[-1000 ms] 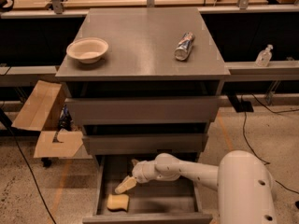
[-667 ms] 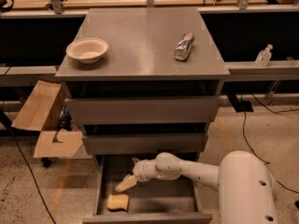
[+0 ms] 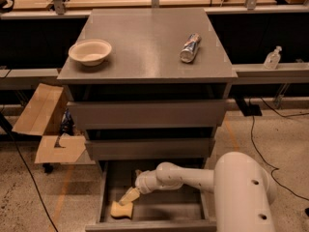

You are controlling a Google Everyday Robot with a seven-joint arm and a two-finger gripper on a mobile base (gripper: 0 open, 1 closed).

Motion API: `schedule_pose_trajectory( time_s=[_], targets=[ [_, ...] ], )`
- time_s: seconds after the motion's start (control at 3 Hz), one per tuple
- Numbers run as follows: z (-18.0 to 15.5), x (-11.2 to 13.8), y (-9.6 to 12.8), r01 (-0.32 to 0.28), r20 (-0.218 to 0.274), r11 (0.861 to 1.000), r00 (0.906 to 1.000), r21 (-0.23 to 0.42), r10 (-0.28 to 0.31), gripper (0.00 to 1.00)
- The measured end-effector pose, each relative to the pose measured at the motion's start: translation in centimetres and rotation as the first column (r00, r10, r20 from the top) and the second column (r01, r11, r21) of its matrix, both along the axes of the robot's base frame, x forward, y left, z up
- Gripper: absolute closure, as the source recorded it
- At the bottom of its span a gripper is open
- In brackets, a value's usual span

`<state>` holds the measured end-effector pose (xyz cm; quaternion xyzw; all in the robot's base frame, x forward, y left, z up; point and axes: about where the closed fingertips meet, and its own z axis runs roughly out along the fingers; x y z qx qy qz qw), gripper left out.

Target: Pick sponge from bottom drawer and place on counter

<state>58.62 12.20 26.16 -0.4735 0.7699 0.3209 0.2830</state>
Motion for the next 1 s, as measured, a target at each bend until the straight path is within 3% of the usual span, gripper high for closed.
schedule_pose_trajectory(
  time_s=[1.0],
  targets=[
    [-7.8, 0.7, 2.2, 0.004, 0.072, 0.998, 0.9974, -0.068, 0.000, 0.00]
  ],
)
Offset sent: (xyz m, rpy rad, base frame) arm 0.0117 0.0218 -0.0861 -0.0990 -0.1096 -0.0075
